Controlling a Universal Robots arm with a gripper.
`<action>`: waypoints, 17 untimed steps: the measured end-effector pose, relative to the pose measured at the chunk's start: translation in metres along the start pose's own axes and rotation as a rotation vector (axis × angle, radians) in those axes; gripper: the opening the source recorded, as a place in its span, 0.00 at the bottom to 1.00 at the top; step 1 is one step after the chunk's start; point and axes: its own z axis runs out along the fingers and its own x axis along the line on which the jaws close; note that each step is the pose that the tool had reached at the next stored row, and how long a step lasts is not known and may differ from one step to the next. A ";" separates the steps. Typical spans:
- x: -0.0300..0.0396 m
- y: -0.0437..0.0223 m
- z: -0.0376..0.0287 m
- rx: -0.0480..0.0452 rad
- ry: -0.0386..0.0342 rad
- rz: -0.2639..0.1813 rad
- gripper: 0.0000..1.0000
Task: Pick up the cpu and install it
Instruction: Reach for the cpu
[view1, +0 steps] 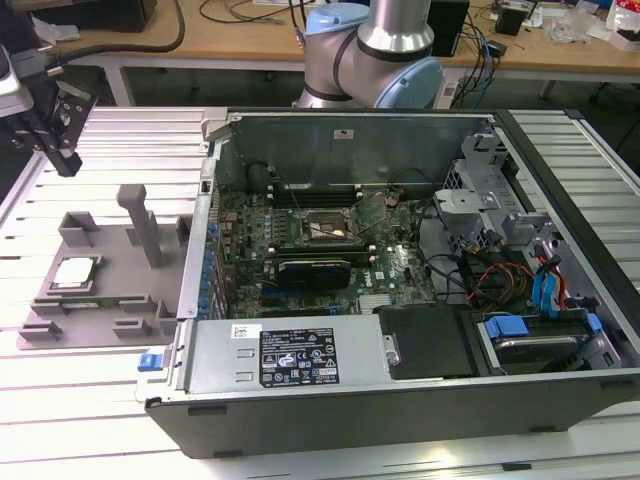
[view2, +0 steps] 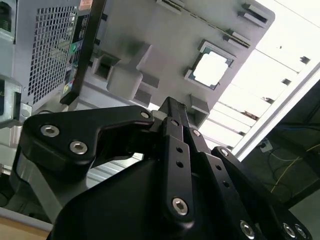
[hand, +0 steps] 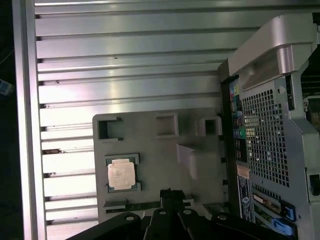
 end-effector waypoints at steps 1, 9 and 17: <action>0.0015 0.0005 0.0009 0.0000 0.0000 0.000 0.11; 0.0137 0.0005 0.0130 0.0000 -0.0001 0.000 0.11; 0.0231 -0.0009 0.0288 0.0000 0.0000 0.000 0.11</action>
